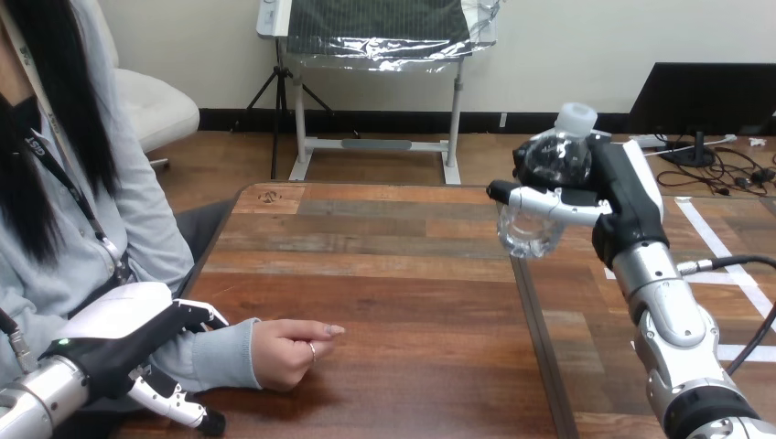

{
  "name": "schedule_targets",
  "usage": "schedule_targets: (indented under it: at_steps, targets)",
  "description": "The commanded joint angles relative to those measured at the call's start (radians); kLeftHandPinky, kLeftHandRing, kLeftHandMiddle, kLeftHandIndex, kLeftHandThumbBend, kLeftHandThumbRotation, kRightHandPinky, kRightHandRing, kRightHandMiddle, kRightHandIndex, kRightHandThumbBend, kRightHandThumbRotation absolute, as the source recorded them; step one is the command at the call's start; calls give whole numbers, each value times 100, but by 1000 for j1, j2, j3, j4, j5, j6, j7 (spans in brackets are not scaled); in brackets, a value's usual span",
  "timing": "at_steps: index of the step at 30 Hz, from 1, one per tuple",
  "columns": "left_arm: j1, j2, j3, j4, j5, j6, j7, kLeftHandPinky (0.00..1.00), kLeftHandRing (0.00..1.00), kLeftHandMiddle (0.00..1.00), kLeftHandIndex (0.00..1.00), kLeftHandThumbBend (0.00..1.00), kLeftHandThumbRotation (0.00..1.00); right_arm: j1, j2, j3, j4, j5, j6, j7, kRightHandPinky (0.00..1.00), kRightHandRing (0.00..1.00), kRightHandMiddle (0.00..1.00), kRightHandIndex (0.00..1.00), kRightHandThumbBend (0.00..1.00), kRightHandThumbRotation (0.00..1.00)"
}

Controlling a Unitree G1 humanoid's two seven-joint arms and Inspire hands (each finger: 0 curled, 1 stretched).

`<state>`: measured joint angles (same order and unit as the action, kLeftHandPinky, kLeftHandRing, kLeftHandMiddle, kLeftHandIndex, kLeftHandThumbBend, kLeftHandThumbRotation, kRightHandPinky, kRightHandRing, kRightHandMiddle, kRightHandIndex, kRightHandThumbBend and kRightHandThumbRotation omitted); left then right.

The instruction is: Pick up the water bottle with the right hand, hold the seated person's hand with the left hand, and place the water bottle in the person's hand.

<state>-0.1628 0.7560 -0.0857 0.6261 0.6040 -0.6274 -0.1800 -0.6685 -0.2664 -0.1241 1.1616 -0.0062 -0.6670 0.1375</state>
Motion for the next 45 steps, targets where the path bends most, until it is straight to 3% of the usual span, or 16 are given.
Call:
schedule_targets:
  at_steps: [1, 22, 31, 45]
  targets:
    - [-87, 24, -21, 34, -4, -23, 29, 59, 60, 64, 67, 100, 30, -44, -19, -23, -82, 27, -45, 6, 33, 40, 46, 43, 78, 0]
    - [-106, 16, -78, 94, 7, -8, 49, 54, 55, 59, 61, 100, 21, -24, -15, -30, -141, 77, -40, 73, 32, 39, 45, 43, 76, 0]
    - [-95, 7, -79, 89, -22, -20, 39, 47, 50, 56, 63, 100, 7, -14, -9, -33, -163, 94, -37, 96, 32, 38, 45, 42, 76, 0]
    - [-78, -1, -84, 64, -25, -19, 61, 32, 38, 45, 44, 96, 0, -5, -2, -28, -183, 105, -22, 103, 33, 39, 45, 43, 74, 0]
